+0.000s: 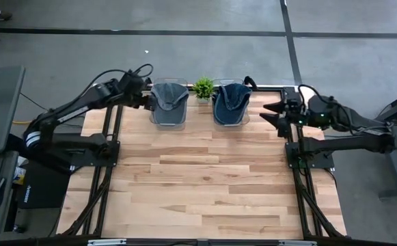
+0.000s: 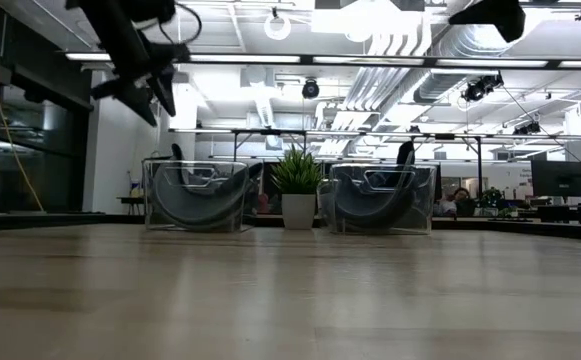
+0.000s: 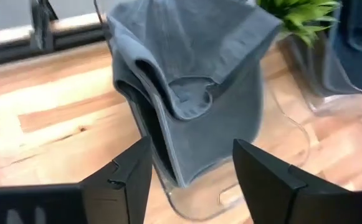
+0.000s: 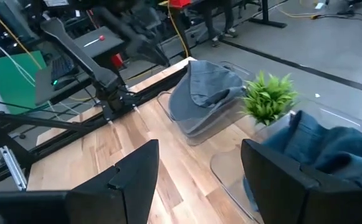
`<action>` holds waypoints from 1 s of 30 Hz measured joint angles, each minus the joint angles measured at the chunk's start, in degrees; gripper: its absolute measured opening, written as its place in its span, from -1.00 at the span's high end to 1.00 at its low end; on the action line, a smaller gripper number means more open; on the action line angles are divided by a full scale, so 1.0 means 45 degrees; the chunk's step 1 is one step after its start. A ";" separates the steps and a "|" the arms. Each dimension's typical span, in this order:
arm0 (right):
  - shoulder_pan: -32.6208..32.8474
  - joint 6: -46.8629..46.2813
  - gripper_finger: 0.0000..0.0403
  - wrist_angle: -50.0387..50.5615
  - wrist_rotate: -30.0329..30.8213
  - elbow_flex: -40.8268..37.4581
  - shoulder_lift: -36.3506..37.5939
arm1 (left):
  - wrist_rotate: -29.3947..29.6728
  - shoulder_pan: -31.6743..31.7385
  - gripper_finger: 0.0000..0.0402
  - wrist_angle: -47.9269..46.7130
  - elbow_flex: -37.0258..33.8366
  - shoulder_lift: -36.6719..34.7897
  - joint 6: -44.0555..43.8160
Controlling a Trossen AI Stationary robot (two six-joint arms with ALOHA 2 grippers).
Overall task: Pick & Place hat
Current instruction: Return to Home Position
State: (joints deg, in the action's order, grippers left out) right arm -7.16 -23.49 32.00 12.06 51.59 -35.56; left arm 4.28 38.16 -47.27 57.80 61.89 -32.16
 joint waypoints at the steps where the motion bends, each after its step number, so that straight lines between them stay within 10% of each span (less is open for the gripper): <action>1: 0.0000 0.0001 -0.10 0.0188 0.0012 0.0000 0.0195 | 0.0193 -0.0204 0.04 -0.0113 0.0000 -0.0281 0.0000; 17: 0.0001 0.0133 -0.10 0.2384 0.1311 0.0000 0.2123 | 0.3333 -0.5110 0.95 -0.0100 -0.0015 -0.1409 -0.0642; 30: 0.0005 0.0343 0.26 0.2519 0.0902 -0.1057 0.4130 | 0.4617 -0.7719 1.00 0.3231 -0.3390 -0.3342 -0.1595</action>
State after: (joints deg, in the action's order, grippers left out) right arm -7.14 -21.94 43.34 16.12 46.84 -16.97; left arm 25.06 3.43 -32.73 42.55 46.85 -39.34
